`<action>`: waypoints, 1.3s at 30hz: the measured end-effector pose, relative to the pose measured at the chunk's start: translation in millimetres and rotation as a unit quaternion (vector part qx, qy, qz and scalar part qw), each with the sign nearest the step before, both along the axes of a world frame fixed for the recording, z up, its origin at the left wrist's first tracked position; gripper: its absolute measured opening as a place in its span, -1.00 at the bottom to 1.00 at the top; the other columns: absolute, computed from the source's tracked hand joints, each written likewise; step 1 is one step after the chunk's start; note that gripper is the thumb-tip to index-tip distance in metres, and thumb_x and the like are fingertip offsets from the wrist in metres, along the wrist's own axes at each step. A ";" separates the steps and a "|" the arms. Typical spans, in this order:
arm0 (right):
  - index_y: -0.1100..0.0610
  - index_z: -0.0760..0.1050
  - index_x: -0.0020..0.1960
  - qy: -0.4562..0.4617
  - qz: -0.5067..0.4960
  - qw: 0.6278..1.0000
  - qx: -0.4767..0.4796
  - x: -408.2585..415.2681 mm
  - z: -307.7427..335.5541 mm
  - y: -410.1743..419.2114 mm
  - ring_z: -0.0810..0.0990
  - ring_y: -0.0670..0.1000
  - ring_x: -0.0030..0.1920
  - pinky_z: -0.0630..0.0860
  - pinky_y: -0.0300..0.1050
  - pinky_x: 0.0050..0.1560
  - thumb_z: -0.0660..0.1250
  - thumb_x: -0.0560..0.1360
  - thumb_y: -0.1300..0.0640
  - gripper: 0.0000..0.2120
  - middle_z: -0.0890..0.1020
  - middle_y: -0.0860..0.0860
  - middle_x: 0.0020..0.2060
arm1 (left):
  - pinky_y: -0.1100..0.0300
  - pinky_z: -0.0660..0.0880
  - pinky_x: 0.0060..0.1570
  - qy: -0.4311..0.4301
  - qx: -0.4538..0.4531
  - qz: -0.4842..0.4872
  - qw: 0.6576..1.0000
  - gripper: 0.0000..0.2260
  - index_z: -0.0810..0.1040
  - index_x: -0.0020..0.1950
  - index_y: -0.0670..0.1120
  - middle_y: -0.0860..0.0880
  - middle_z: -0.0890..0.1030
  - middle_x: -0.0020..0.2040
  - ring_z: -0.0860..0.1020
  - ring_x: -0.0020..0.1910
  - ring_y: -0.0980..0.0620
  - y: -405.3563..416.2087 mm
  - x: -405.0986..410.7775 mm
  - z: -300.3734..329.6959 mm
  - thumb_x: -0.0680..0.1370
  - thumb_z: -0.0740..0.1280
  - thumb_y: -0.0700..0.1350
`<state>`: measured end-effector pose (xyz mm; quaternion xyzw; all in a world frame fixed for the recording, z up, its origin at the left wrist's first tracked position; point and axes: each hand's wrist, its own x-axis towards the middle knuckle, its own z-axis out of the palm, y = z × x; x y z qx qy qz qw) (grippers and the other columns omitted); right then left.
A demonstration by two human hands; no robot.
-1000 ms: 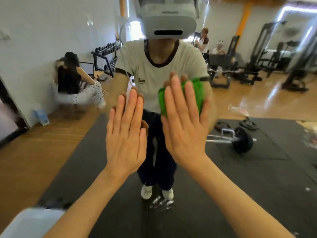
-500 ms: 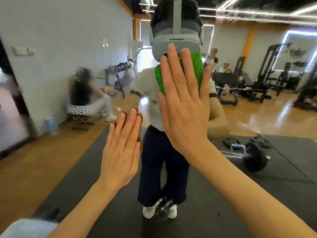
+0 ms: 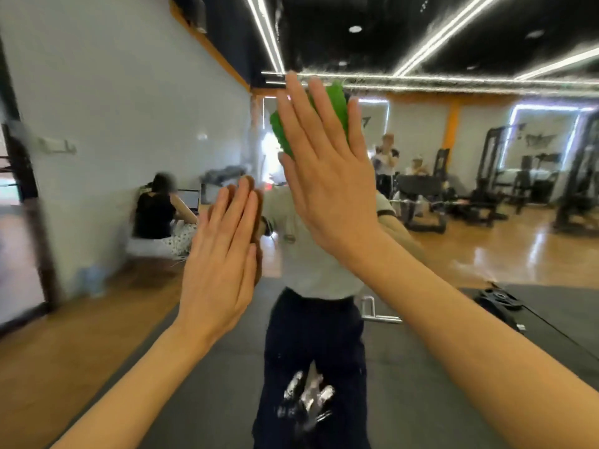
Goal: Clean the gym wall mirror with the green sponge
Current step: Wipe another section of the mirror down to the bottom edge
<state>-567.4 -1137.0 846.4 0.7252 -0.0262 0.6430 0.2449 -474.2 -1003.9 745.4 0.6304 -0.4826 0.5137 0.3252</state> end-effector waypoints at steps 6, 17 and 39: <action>0.20 0.07 0.62 0.076 -0.016 0.997 -0.025 -28.1 -167.6 -14.8 -0.03 0.06 0.63 -0.18 0.09 0.60 0.26 0.59 0.18 -0.33 0.02 0.09 0.63 | 0.12 -0.17 0.60 -0.033 -0.002 0.006 0.999 -0.48 0.11 0.63 -0.23 -0.07 0.05 0.64 -0.03 0.64 0.00 -21.0 -6.1 -8.1 0.67 0.07 -0.17; 0.24 0.21 0.58 -0.078 -0.006 0.997 0.017 -35.1 -34.4 -45.7 0.15 0.19 0.59 -0.07 0.16 0.58 0.15 0.69 0.13 -0.51 0.25 0.18 0.57 | 0.17 -0.18 0.59 -0.065 -0.021 0.033 0.997 -0.48 0.09 0.64 -0.17 -0.09 0.09 0.65 -0.03 0.64 0.04 -26.0 -5.0 -8.1 0.67 0.05 -0.13; 0.27 0.25 0.55 0.027 -0.066 0.996 -0.046 -78.7 -151.6 -79.0 0.21 0.18 0.55 -0.04 0.11 0.58 0.14 0.66 0.08 -0.50 0.29 0.20 0.54 | 0.19 -0.18 0.59 -0.075 -0.045 0.043 0.995 -0.49 0.05 0.66 -0.17 -0.09 0.05 0.66 -0.08 0.62 0.09 -30.1 -0.9 -12.7 0.71 -0.02 -0.06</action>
